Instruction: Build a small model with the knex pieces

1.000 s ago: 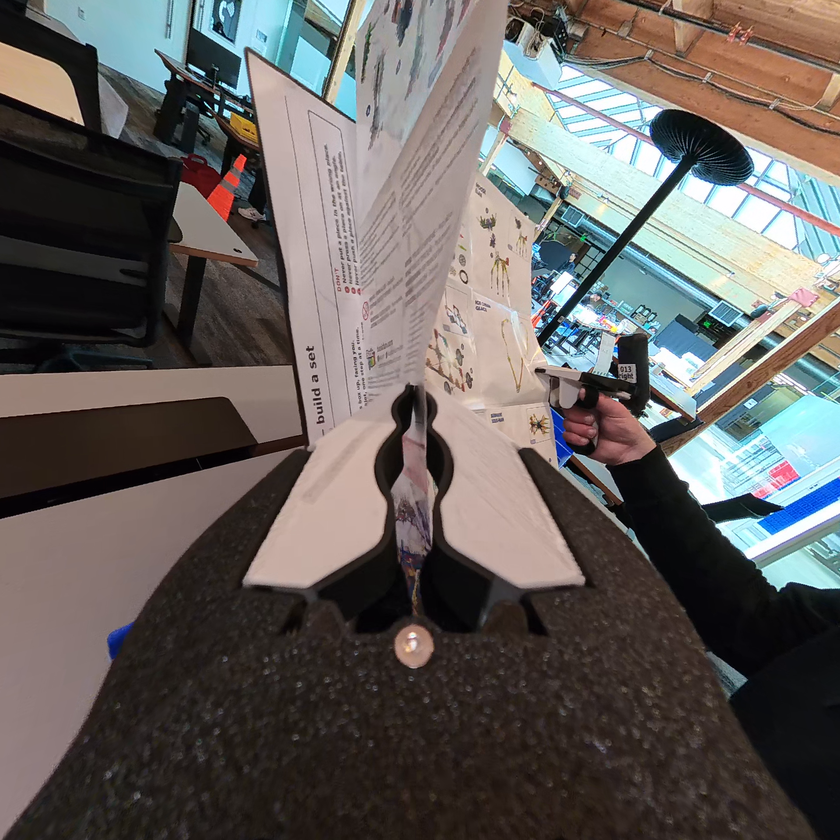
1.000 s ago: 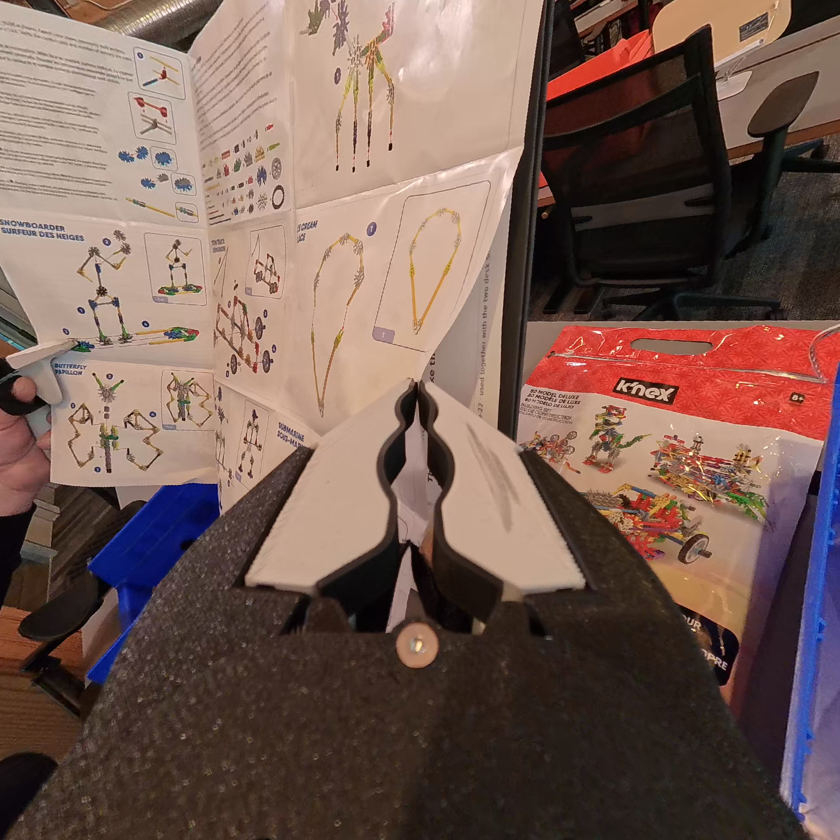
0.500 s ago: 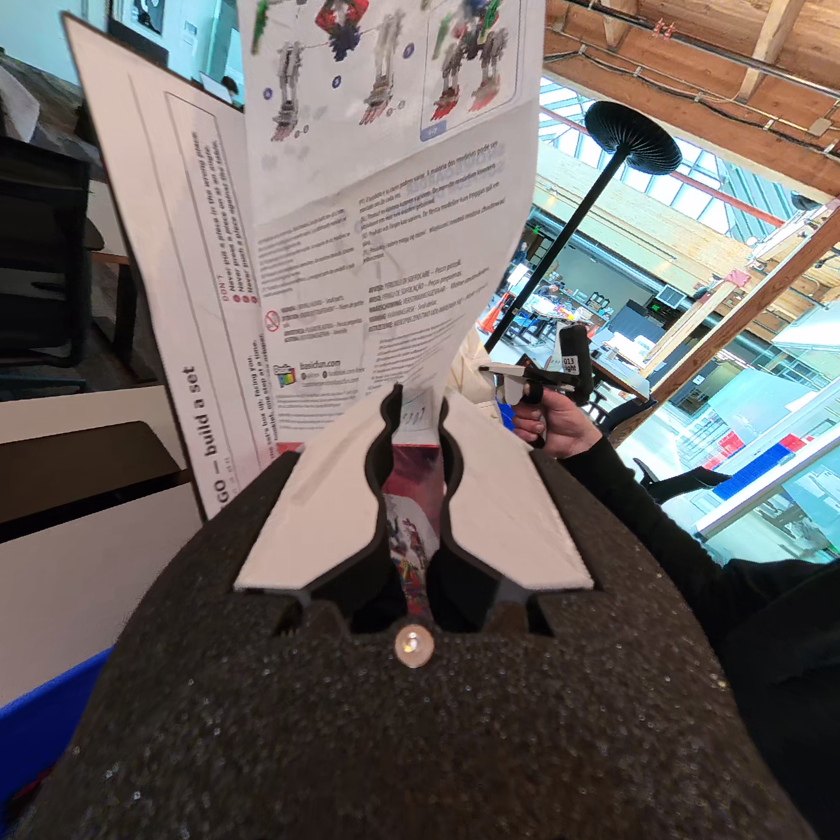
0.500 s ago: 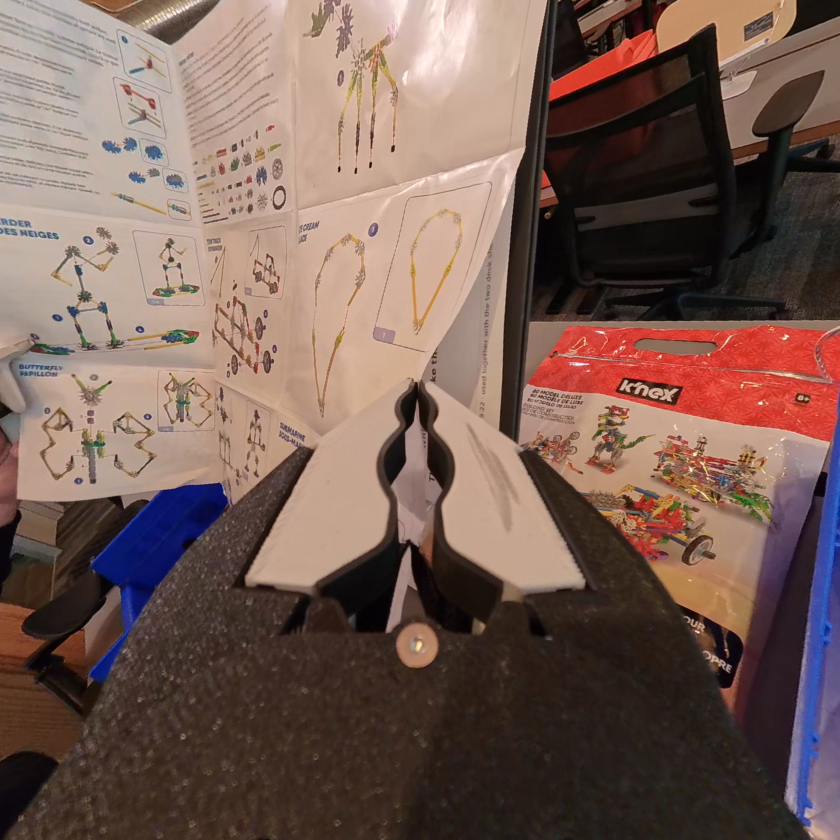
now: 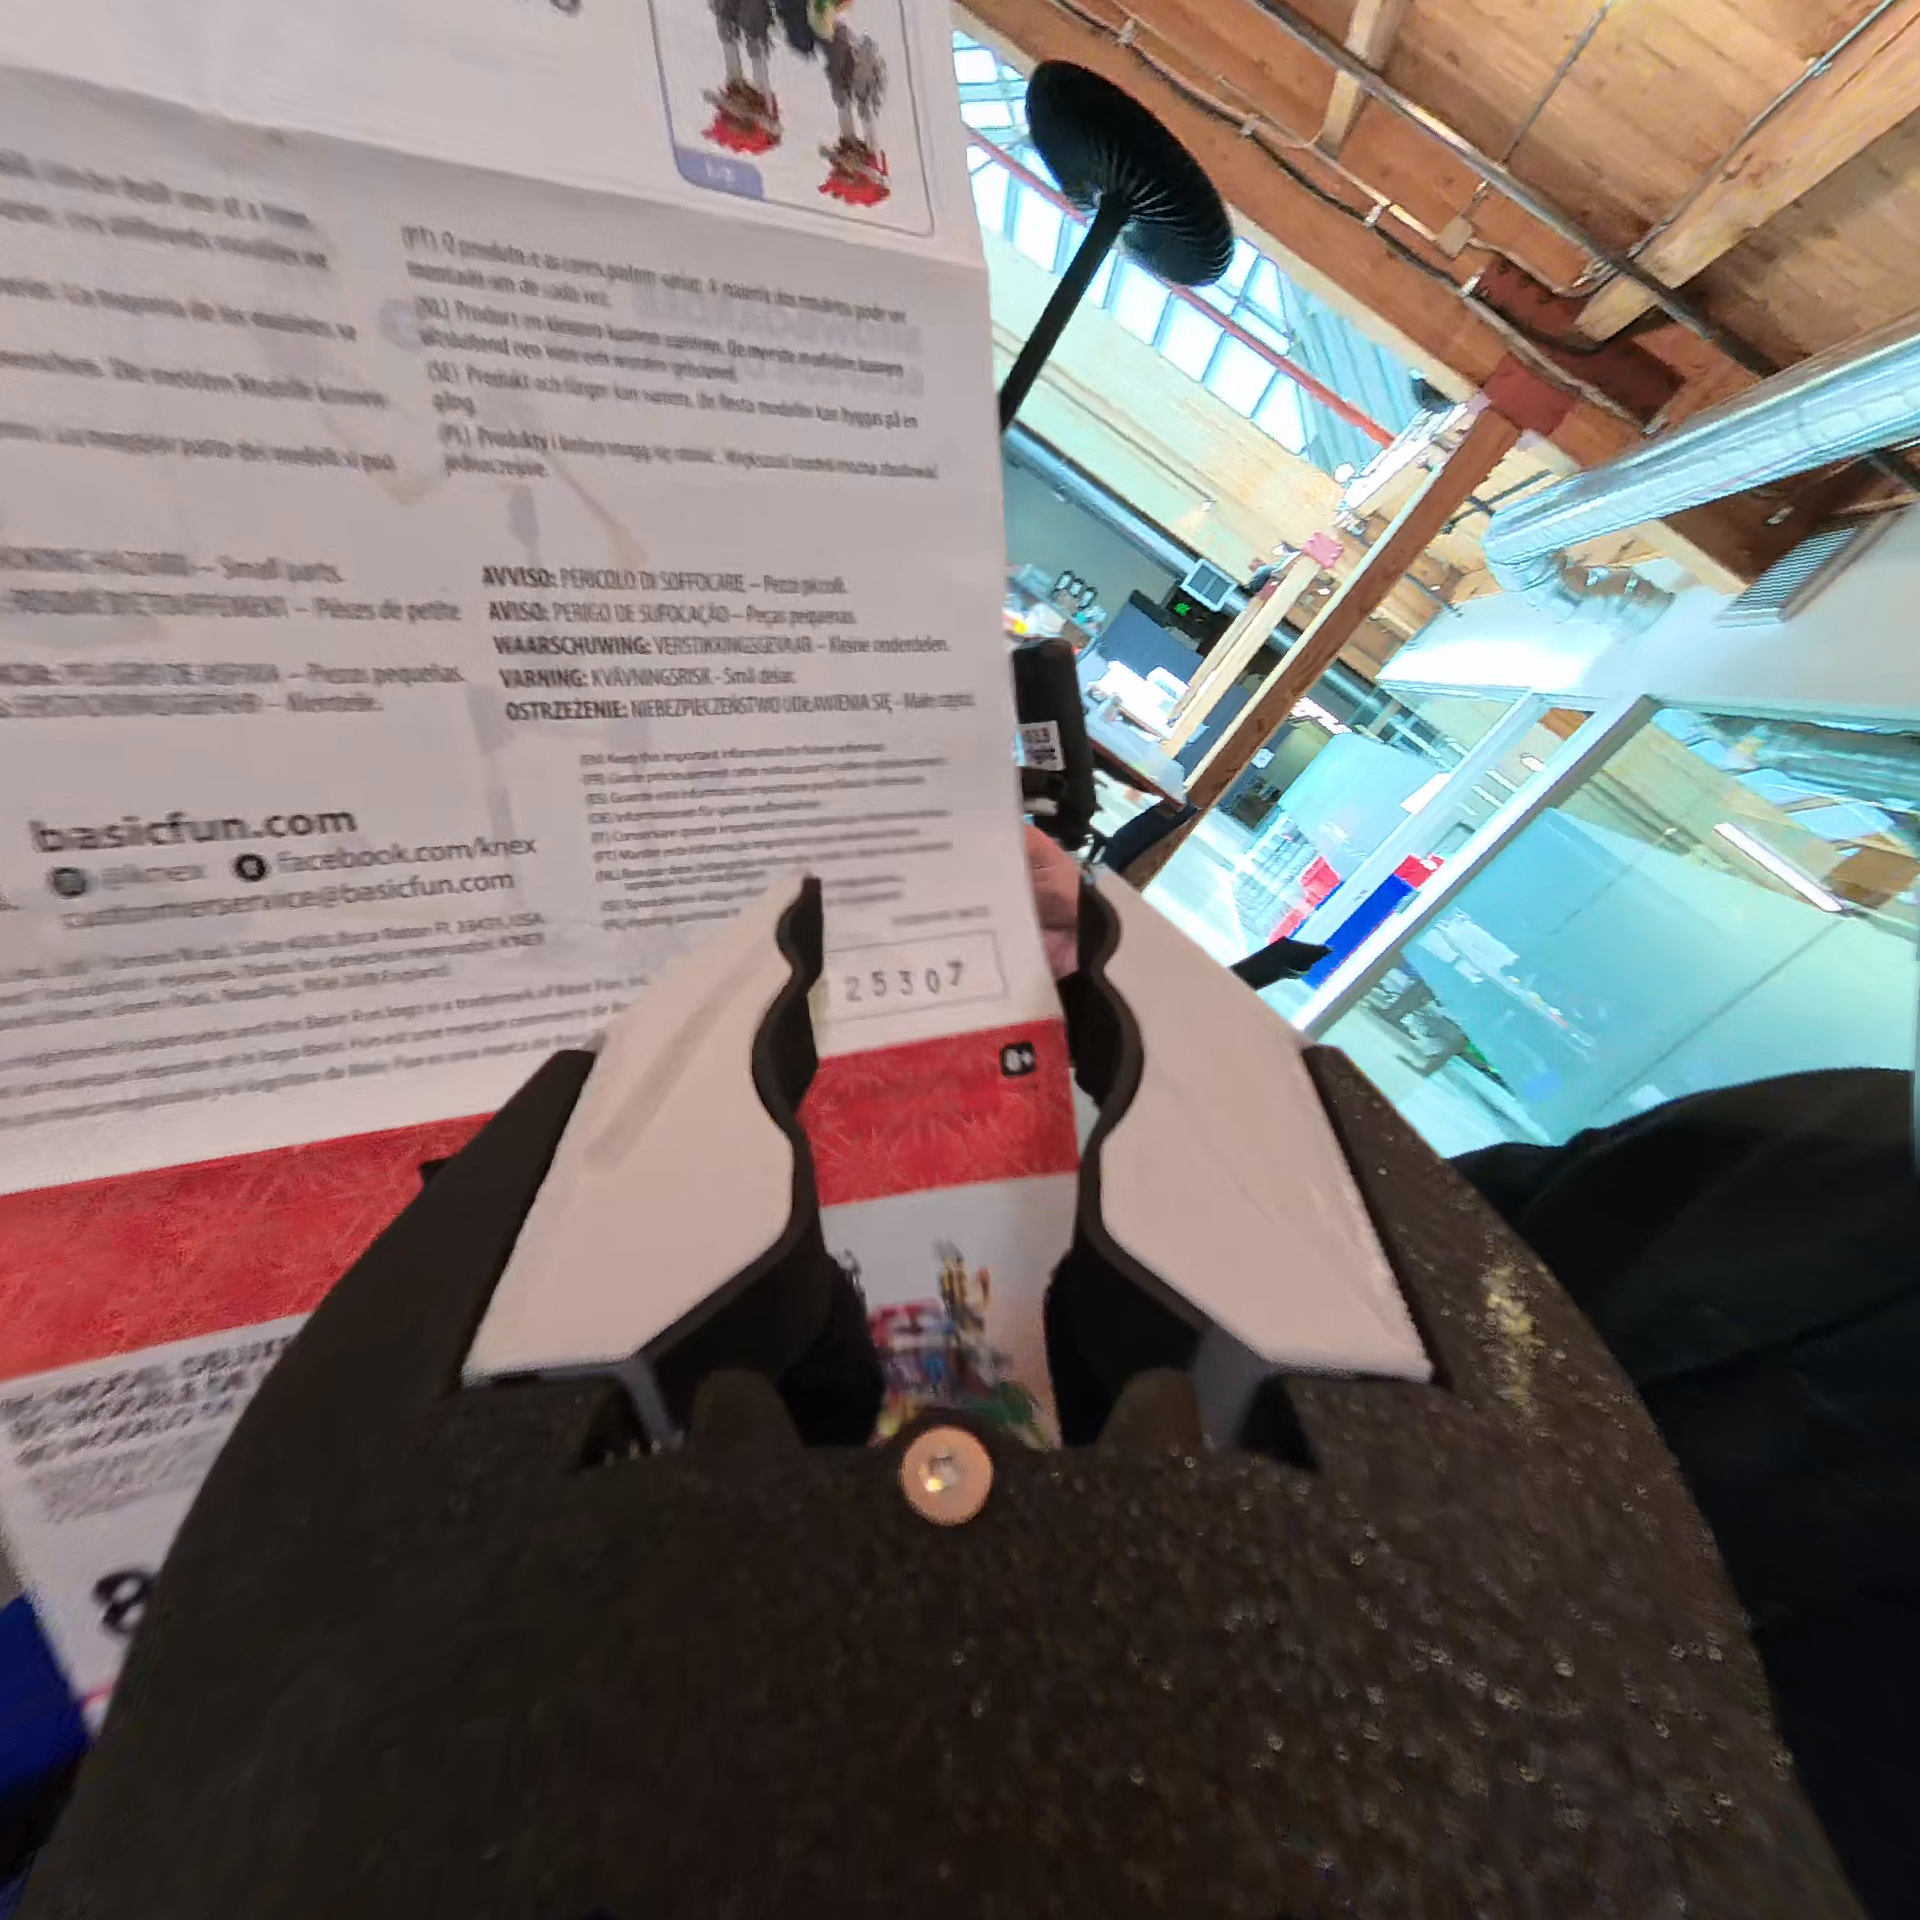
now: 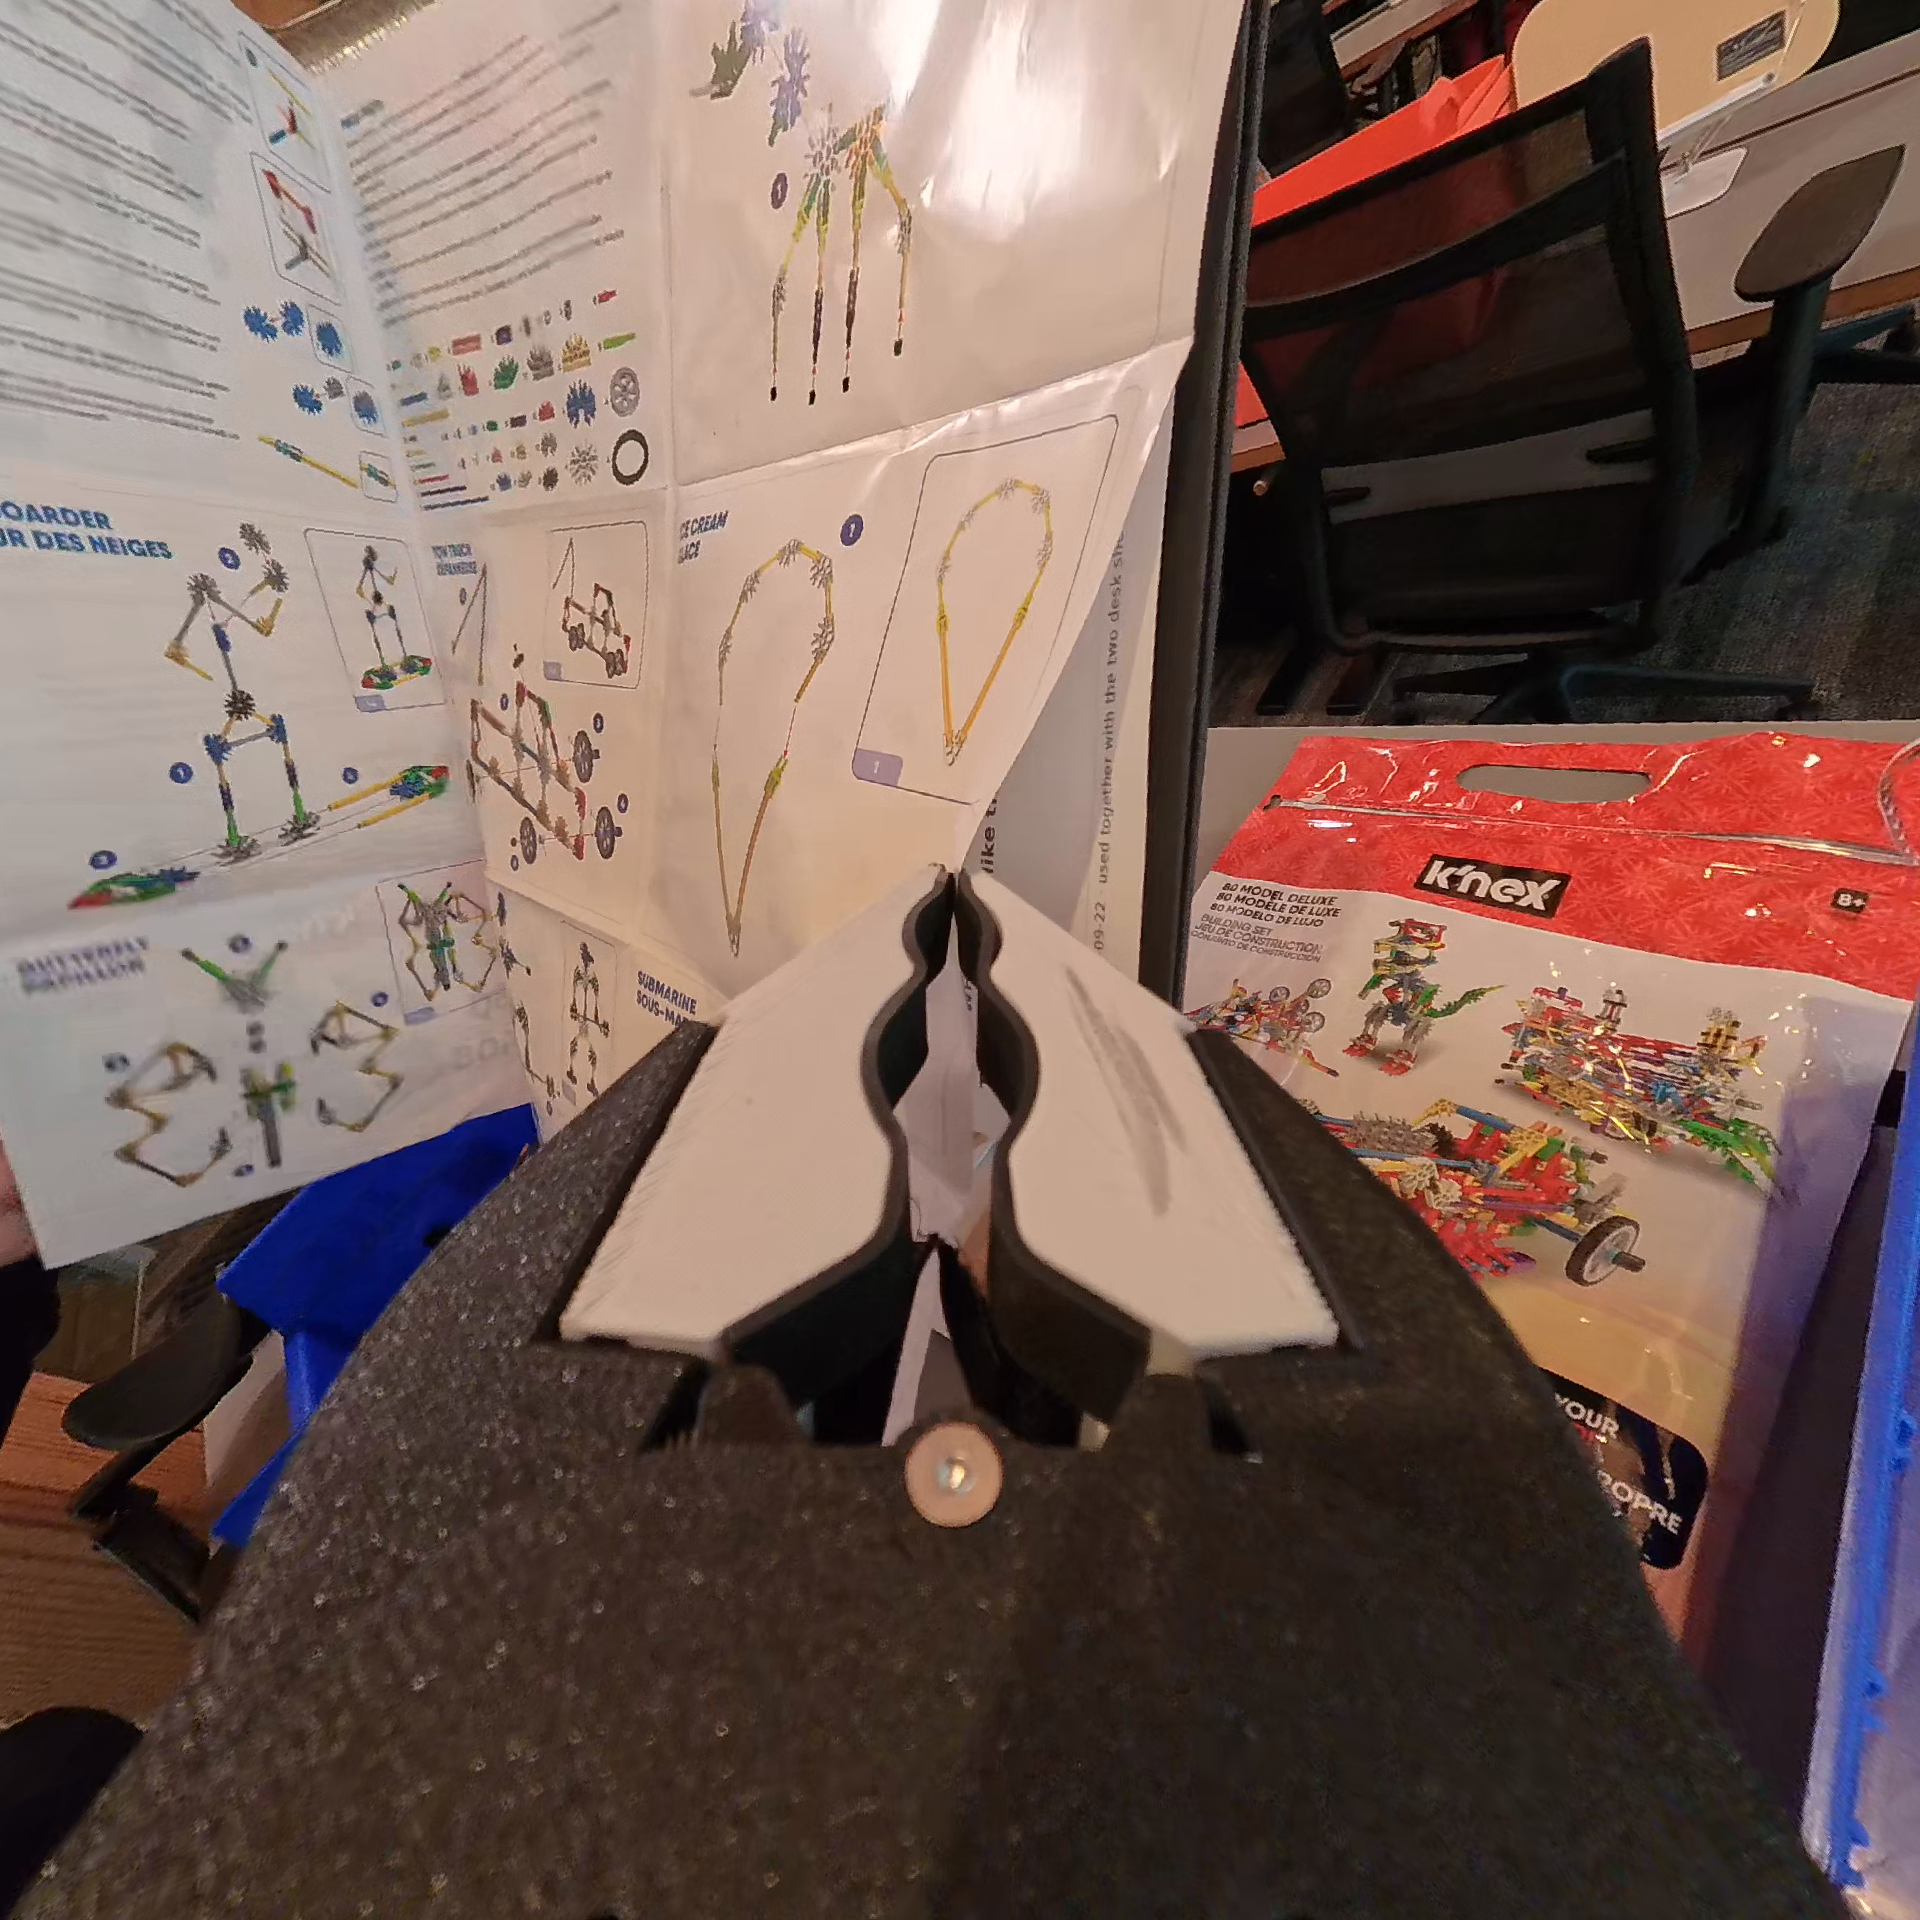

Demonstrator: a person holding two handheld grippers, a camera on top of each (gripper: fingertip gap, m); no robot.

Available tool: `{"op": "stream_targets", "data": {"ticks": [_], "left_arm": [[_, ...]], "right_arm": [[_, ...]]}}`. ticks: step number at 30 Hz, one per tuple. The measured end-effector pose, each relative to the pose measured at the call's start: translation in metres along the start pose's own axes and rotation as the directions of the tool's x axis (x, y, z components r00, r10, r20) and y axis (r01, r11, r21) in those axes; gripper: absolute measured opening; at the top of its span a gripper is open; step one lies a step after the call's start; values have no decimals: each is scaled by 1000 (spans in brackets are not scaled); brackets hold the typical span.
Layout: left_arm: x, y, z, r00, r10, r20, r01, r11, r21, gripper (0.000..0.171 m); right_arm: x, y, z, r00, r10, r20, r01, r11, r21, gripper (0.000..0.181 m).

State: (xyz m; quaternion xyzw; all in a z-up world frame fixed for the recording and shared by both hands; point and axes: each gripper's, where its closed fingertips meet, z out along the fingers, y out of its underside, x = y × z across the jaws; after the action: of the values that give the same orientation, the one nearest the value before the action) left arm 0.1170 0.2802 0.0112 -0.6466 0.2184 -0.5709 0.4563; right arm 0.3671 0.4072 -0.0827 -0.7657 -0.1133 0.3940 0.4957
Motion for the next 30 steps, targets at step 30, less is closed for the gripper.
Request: {"op": "stream_targets", "data": {"ticks": [30], "left_arm": [[-103, 52, -58, 930, -46, 365, 67, 997, -47, 47]], "right_arm": [[-3, 2, 2, 1000, -2, 10, 2, 1000, 2, 0]]}}
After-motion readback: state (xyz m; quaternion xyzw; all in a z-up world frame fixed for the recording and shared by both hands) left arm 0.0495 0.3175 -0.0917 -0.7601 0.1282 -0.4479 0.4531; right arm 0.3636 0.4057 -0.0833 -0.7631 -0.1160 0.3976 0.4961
